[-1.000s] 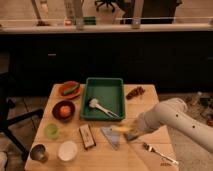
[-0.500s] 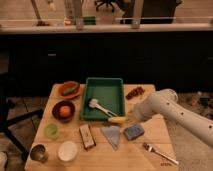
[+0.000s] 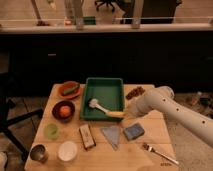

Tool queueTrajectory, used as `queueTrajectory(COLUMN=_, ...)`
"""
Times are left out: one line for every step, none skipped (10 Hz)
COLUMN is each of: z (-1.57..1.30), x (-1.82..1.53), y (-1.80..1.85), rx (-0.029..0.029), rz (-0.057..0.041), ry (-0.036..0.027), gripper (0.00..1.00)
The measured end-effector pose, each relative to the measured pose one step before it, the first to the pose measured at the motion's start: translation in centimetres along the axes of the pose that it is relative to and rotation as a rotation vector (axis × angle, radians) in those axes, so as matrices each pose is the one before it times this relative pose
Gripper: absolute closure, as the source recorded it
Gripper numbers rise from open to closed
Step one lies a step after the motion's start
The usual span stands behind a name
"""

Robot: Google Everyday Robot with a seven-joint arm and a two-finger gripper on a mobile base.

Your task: Place banana in tray

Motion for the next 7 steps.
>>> queueTrajectory(z=0.276, x=-0.412, y=-0.473, rx=0.00755, rz=0.00346, ry=-0.00397, gripper=1.00)
queueTrajectory(z=0.258, x=-0.366, y=-0.670, rx=0.01255, rz=0.00816, ry=-0.00208, gripper=1.00)
queueTrajectory(z=0.286, x=-0.374, y=-0.713, rx=0.00909, rz=0.00349, ry=-0.00049, gripper=1.00)
queueTrajectory(z=0.775, x=-1.100, y=-1.189, rx=0.00610, rz=-0.00408, ry=-0.00391, gripper=1.00)
queueTrajectory(z=0.318, x=-0.532, y=-0.508, rx=0.00246, rz=-0.00269, ry=-0.00222, gripper=1.00)
queueTrajectory(z=0.025, x=0.101, y=-0.030, rx=0.00041, rz=0.00166, ry=0.00100, gripper=1.00)
queueTrajectory(z=-0.106, x=0.164, y=0.001, rx=0.00170, rz=0.00242, ry=0.00110, gripper=1.00)
